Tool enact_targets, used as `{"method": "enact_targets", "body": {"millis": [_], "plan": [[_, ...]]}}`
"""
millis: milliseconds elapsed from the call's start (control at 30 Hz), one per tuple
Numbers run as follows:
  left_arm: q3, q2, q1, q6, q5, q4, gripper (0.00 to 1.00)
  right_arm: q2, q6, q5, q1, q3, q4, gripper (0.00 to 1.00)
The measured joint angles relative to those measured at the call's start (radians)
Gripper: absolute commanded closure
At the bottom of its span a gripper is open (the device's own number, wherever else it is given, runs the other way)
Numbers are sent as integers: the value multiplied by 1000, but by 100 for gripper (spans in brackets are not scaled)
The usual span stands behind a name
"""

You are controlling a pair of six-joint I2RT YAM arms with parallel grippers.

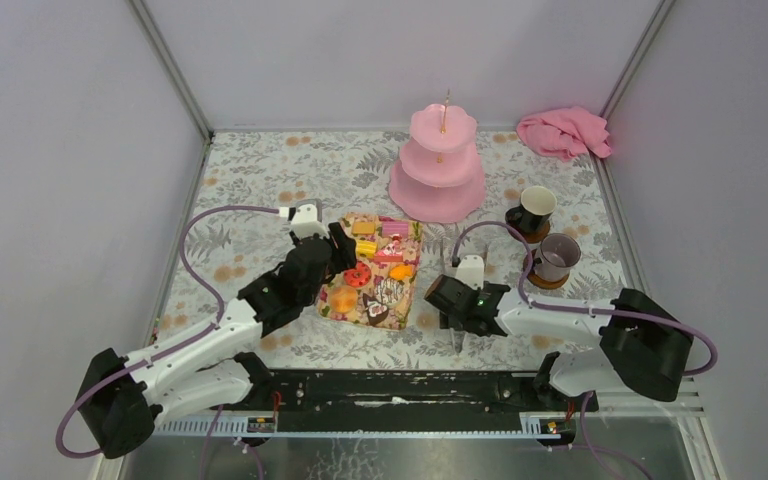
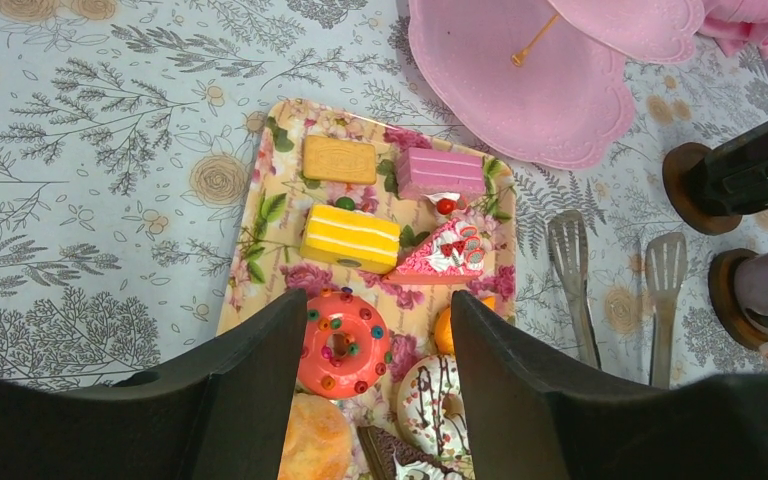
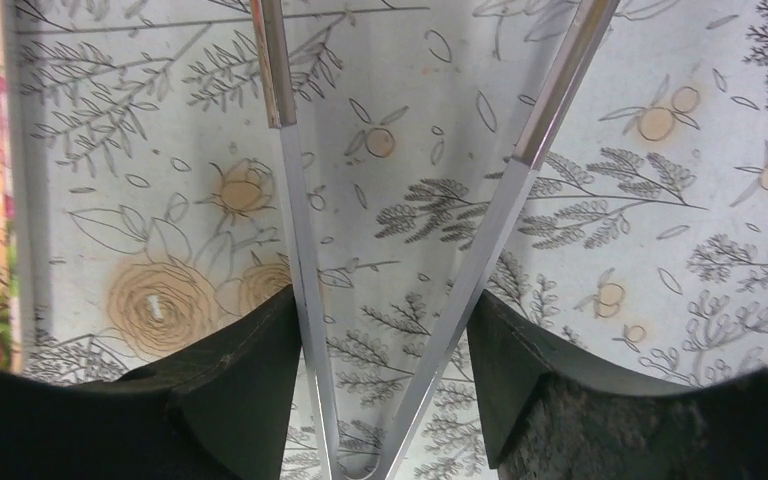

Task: Serve the afternoon tea
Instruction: Pick up the clamp from the center of the board.

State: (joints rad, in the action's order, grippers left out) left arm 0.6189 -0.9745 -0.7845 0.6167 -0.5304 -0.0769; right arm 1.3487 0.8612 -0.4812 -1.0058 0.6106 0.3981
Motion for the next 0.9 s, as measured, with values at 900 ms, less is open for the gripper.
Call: {"method": "enact_targets", "body": {"millis": [900], "plan": [[-11,-86,0,-49,151,93,37,-341,-213,114,-8,99,238,59]]}}
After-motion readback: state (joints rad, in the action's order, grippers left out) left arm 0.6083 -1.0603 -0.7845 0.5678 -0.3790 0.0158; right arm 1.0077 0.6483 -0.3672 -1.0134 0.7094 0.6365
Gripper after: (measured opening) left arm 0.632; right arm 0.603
